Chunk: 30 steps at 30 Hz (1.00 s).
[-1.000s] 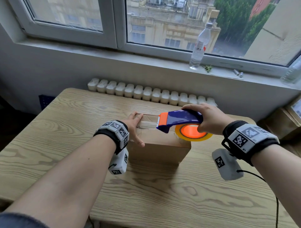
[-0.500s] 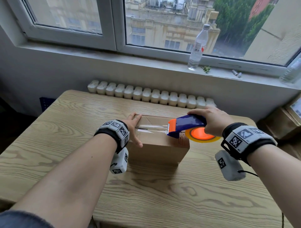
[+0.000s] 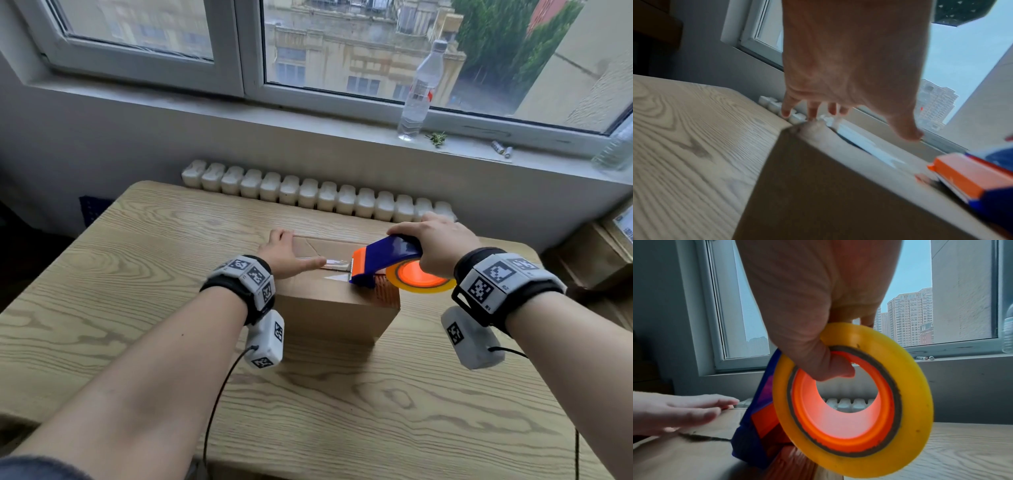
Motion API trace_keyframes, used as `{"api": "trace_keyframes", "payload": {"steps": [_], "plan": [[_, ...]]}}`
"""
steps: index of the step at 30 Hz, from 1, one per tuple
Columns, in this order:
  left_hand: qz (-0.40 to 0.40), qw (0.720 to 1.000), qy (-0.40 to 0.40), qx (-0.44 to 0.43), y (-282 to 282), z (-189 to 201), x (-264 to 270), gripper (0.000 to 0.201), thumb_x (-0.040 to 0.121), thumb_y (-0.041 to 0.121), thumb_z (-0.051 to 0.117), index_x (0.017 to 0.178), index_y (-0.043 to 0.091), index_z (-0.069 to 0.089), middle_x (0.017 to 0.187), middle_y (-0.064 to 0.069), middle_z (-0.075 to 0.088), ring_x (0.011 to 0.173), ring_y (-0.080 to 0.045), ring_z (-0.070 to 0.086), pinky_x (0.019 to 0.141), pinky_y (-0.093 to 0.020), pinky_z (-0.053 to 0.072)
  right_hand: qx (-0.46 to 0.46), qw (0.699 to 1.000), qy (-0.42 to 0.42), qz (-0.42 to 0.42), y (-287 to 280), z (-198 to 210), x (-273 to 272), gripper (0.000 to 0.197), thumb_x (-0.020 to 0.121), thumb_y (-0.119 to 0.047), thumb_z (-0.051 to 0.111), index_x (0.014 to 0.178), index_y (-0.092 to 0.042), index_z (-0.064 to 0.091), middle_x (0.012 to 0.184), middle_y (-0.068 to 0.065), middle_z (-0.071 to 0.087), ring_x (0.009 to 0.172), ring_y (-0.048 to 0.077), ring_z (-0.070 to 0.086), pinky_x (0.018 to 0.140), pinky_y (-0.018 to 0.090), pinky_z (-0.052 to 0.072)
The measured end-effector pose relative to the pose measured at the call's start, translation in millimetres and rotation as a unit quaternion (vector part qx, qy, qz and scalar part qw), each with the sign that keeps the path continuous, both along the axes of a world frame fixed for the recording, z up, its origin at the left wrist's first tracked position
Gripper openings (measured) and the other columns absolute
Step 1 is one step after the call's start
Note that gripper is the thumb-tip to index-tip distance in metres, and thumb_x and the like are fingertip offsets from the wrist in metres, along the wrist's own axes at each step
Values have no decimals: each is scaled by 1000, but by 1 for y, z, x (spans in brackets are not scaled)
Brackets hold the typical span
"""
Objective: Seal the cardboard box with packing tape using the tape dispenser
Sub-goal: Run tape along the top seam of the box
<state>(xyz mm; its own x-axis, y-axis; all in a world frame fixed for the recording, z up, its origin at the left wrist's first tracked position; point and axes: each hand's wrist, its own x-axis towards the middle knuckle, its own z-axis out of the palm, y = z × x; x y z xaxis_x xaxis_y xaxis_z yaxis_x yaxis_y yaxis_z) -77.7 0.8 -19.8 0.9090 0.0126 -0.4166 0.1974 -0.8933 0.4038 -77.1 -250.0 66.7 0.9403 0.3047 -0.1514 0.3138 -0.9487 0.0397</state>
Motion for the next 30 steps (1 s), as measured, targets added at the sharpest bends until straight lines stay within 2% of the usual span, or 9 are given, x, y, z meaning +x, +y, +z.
{"api": "trace_keyframes", "payload": {"steps": [2, 4, 6, 9, 15, 22, 25, 27, 30], "plan": [[49, 998, -33, 2, -15, -3, -2, 107, 75, 73, 53, 154, 23, 0, 160, -6, 0, 146, -33, 13, 115, -56, 21, 2, 1000, 0, 3, 1, 1, 1, 64, 84, -7, 47, 136, -44, 41, 102, 0, 44, 111, 25, 48, 90, 36, 41], [62, 997, -23, 30, -29, -9, -3, 115, 70, 78, 53, 152, 27, -9, 160, -5, -13, 148, -34, 1, 113, -63, 17, 1, 1000, 2, 5, 2, 1, 2, 64, 83, -7, 48, 136, -44, 42, 109, 2, 49, 111, 25, 48, 90, 37, 42], [76, 995, -22, 58, -38, -13, -2, 122, 66, 80, 54, 152, 27, -14, 160, -4, -20, 148, -35, -2, 111, -62, 18, -2, 1000, 4, 4, 2, 1, 3, 64, 83, -7, 48, 136, -44, 41, 110, 3, 49, 112, 26, 47, 90, 36, 41], [97, 992, -48, 62, -39, -17, -1, 120, 67, 77, 57, 153, 25, -10, 161, -5, -14, 145, -34, 14, 108, -53, 29, -2, 1000, 4, 3, 2, -1, 2, 65, 84, -7, 48, 136, -44, 40, 100, 0, 40, 113, 26, 46, 88, 35, 41], [116, 989, -96, -6, -21, -28, -3, 97, 83, 59, 57, 154, 24, 1, 161, -5, 3, 142, -30, 26, 109, -44, 32, 5, 1000, 8, 2, -3, 0, 3, 67, 83, -5, 48, 137, -44, 40, 104, 0, 42, 115, 25, 45, 86, 34, 39], [127, 982, -138, 11, -3, -35, -14, 55, 103, 32, 26, 154, 27, 6, 157, -5, 24, 137, -28, 35, 104, -44, 36, 10, 1000, 15, 2, -4, -1, 4, 67, 82, -6, 49, 137, -44, 40, 113, 4, 49, 116, 25, 45, 83, 34, 39], [54, 975, -198, 90, -13, -27, -12, 57, 101, 18, 32, 154, 20, 10, 160, -5, 17, 146, -24, 19, 116, -40, 22, 12, 1000, 18, 2, -6, -2, 4, 67, 82, -6, 50, 137, -43, 40, 115, 4, 49, 116, 25, 45, 81, 33, 38], [-72, 974, -194, 93, -27, -16, -9, 67, 98, 39, 40, 154, 19, 8, 162, -2, 6, 149, -19, 6, 120, -42, 8, 17, 1000, 24, 1, -7, -1, 4, 68, 81, -6, 51, 137, -42, 40, 114, 3, 49, 116, 25, 45, 80, 33, 38], [-214, 968, -87, 101, -49, -3, -6, 116, 73, 73, 56, 154, 16, -5, 161, 0, -12, 149, -17, -10, 120, -48, -3, 25, 999, 26, -1, -9, 0, 4, 67, 80, -7, 51, 137, -41, 41, 110, 2, 47, 115, 25, 46, 80, 33, 40]]}}
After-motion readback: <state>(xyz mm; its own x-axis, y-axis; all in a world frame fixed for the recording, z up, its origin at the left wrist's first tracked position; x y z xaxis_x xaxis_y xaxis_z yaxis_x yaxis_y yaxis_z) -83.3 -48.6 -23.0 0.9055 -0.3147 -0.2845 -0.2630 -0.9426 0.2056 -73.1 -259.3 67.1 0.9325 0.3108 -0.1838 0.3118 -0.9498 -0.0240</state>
